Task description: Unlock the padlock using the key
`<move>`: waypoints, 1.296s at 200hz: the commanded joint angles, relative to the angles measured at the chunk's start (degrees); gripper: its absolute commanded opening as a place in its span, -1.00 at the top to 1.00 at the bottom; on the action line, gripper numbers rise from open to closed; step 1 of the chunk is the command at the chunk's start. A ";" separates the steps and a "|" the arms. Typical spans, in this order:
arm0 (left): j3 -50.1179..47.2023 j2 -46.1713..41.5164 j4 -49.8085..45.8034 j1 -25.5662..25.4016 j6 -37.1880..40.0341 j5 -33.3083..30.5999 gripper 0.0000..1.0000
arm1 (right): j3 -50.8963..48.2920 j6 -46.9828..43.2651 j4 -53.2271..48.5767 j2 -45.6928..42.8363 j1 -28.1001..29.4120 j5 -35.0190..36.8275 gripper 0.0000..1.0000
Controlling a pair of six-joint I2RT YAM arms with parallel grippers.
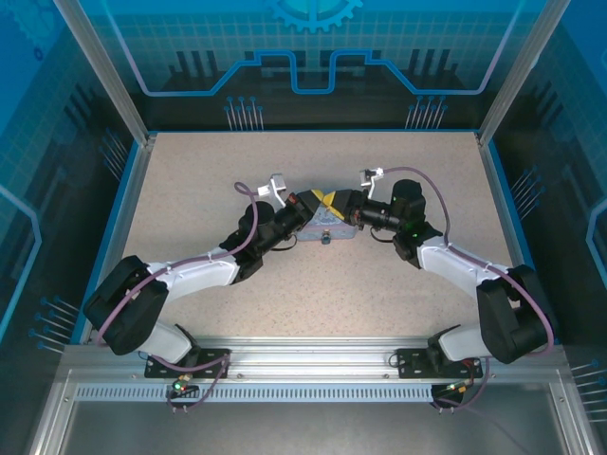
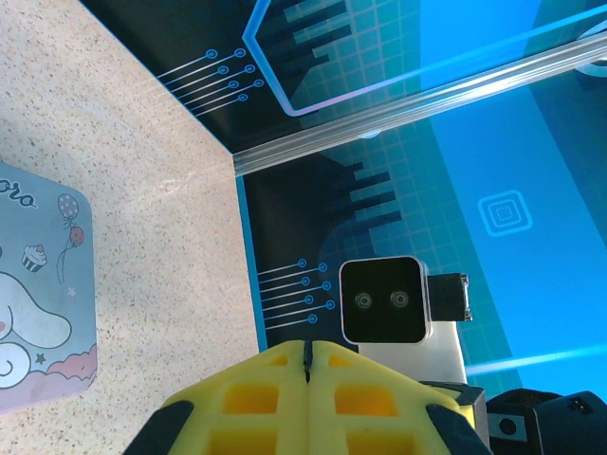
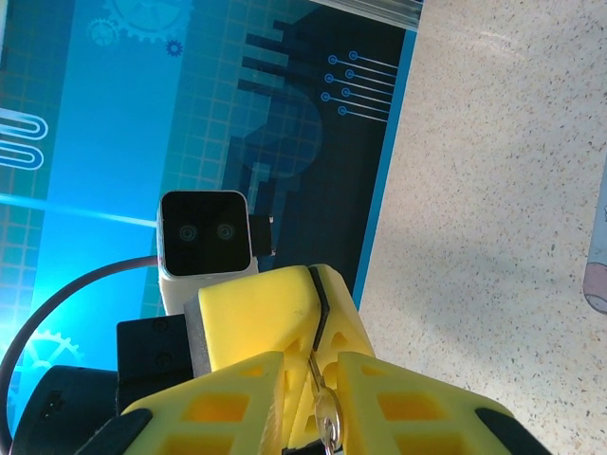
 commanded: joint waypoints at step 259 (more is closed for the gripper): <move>-2.79 0.06 3.27 -1.51 -0.96 -4.61 1.00 | -0.45 0.16 3.91 -0.19 1.00 -0.34 0.75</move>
